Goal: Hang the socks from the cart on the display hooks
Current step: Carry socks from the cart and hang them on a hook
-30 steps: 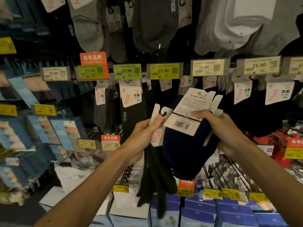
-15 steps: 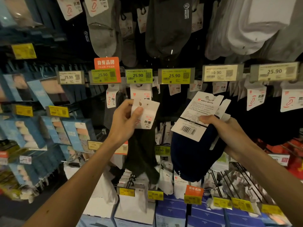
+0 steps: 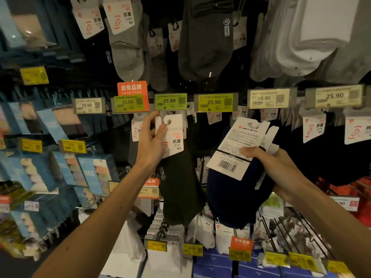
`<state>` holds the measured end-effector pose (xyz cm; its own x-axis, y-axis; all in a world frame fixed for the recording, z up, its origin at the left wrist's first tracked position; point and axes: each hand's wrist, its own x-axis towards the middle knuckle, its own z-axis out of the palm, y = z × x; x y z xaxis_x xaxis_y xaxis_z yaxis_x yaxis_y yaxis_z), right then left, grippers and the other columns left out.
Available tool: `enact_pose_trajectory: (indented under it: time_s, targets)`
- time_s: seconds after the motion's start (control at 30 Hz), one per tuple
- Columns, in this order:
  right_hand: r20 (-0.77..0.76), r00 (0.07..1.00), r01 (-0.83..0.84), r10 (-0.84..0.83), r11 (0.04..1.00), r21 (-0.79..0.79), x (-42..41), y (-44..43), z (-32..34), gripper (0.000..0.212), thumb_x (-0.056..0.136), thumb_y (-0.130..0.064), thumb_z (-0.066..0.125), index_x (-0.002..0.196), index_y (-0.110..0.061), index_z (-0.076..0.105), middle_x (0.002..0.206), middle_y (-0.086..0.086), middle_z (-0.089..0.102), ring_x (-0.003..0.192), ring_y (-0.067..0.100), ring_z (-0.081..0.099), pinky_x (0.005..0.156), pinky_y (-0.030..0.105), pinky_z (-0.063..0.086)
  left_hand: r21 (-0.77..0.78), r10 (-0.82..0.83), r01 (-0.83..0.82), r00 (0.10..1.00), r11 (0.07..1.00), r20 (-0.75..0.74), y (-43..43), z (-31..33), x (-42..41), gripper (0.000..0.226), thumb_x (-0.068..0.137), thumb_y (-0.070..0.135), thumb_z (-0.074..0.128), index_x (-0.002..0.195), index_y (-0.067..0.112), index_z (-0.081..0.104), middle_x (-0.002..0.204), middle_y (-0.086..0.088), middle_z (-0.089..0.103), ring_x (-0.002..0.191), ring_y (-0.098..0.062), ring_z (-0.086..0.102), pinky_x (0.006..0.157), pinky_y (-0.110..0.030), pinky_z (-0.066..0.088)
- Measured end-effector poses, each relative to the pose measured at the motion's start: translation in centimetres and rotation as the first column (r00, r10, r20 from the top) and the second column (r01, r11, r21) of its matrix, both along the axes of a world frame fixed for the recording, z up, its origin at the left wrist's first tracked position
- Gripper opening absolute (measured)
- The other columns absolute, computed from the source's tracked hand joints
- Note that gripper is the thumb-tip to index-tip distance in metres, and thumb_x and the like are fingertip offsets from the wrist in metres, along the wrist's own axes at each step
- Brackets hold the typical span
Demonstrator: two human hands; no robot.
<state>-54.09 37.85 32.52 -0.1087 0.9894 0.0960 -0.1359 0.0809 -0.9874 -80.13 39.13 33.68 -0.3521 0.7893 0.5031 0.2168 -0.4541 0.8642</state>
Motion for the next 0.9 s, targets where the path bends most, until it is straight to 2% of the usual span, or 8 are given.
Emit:
enact_pose_trajectory:
  time_s: [0.1, 0.2, 0.3, 0.43, 0.57, 0.63, 0.73, 0.9]
  targets:
    - [-0.006, 1.0, 0.005, -0.005, 1.0, 0.004, 0.1, 0.1, 0.0, 0.018, 0.088, -0.012, 0.071, 0.103, -0.022, 0.074, 0.096, -0.004, 0.078, 0.087, 0.013, 0.075, 0.08, 0.035, 0.056, 0.089, -0.004, 0.007, 0.999, 0.996, -0.038, 0.2, 0.2, -0.1, 0.039, 0.105, 0.012, 0.046, 0.132, 0.039, 0.037, 0.121, -0.007, 0.062, 0.086, -0.012, 0.072, 0.064, -0.024, 0.059]
    - [-0.003, 1.0, 0.001, -0.001, 1.0, 0.011, 0.0, 0.2, 0.0, 0.018, 0.088, -0.012, 0.071, 0.102, -0.022, 0.074, 0.096, -0.004, 0.078, 0.088, 0.014, 0.075, 0.082, 0.037, 0.056, 0.121, 0.019, -0.003, 0.991, 0.993, -0.13, 0.6, 1.1, -0.1, 0.05, 0.105, 0.012, 0.046, 0.146, 0.032, 0.026, 0.105, 0.002, 0.067, 0.08, -0.01, 0.073, 0.064, -0.022, 0.059]
    - [0.009, 1.0, 0.006, -0.006, 1.0, 0.006, -0.3, 0.2, -0.2, 0.019, 0.088, -0.013, 0.071, 0.103, -0.023, 0.074, 0.098, -0.004, 0.078, 0.092, 0.016, 0.074, 0.085, 0.039, 0.056, 0.148, 0.038, -0.012, 0.984, 0.989, -0.176, 1.6, 1.9, -0.2, 0.056, 0.105, 0.01, 0.045, 0.154, 0.024, 0.021, 0.106, 0.007, 0.066, 0.078, -0.007, 0.072, 0.064, -0.02, 0.058]
    - [0.013, 1.0, -0.009, 0.009, 1.0, 0.012, -0.5, 0.1, -0.4, 0.018, 0.089, -0.012, 0.07, 0.104, -0.022, 0.074, 0.097, -0.004, 0.078, 0.09, 0.016, 0.075, 0.069, 0.028, 0.059, 0.153, 0.111, -0.08, 0.972, 0.985, -0.209, 3.2, 2.0, -0.6, 0.057, 0.105, 0.008, 0.044, 0.155, 0.024, 0.02, 0.132, 0.004, 0.055, 0.076, -0.001, 0.069, 0.061, -0.018, 0.056]
    - [-0.011, 1.0, -0.021, 0.021, 1.0, 0.007, -0.7, 0.0, -0.5, 0.019, 0.089, -0.01, 0.068, 0.104, -0.021, 0.073, 0.096, -0.005, 0.078, 0.089, 0.013, 0.074, 0.076, 0.03, 0.056, 0.194, 0.163, -0.108, 0.941, 0.975, -0.297, 4.1, 1.1, -0.7, 0.061, 0.106, 0.012, 0.043, 0.157, 0.024, 0.013, 0.108, 0.042, 0.055, 0.073, -0.017, 0.068, 0.06, -0.034, 0.06]
    - [-0.005, 1.0, -0.017, 0.017, 1.0, 0.007, -0.9, 0.1, -0.7, 0.019, 0.089, -0.01, 0.069, 0.103, -0.023, 0.073, 0.097, -0.006, 0.078, 0.089, 0.011, 0.074, 0.079, 0.032, 0.056, 0.159, 0.155, -0.11, 0.938, 0.981, -0.31, 4.6, 0.7, -0.8, 0.069, 0.105, 0.01, 0.046, 0.158, 0.03, 0.006, 0.104, 0.031, 0.059, 0.075, -0.035, 0.067, 0.062, -0.049, 0.059]
    - [-0.004, 1.0, -0.022, 0.022, 1.0, 0.005, -1.1, 0.2, -0.8, 0.02, 0.089, -0.01, 0.069, 0.103, -0.023, 0.073, 0.097, -0.006, 0.078, 0.089, 0.011, 0.074, 0.079, 0.031, 0.056, 0.145, 0.155, -0.115, 0.938, 0.983, -0.311, 5.2, 0.3, -1.1, 0.074, 0.104, 0.01, 0.047, 0.156, 0.038, 0.003, 0.106, 0.014, 0.061, 0.072, -0.042, 0.065, 0.061, -0.054, 0.057]
    - [0.003, 1.0, -0.02, 0.02, 1.0, -0.009, -1.2, 0.5, -1.0, 0.02, 0.088, -0.01, 0.07, 0.103, -0.023, 0.074, 0.096, -0.005, 0.078, 0.088, 0.011, 0.074, 0.079, 0.032, 0.056, 0.249, 0.225, -0.146, 0.918, 0.957, -0.326, 7.0, -0.2, -1.5, 0.076, 0.102, 0.012, 0.051, 0.152, 0.043, 0.003, 0.119, -0.023, 0.061, 0.062, -0.02, 0.062, 0.056, -0.02, 0.052]
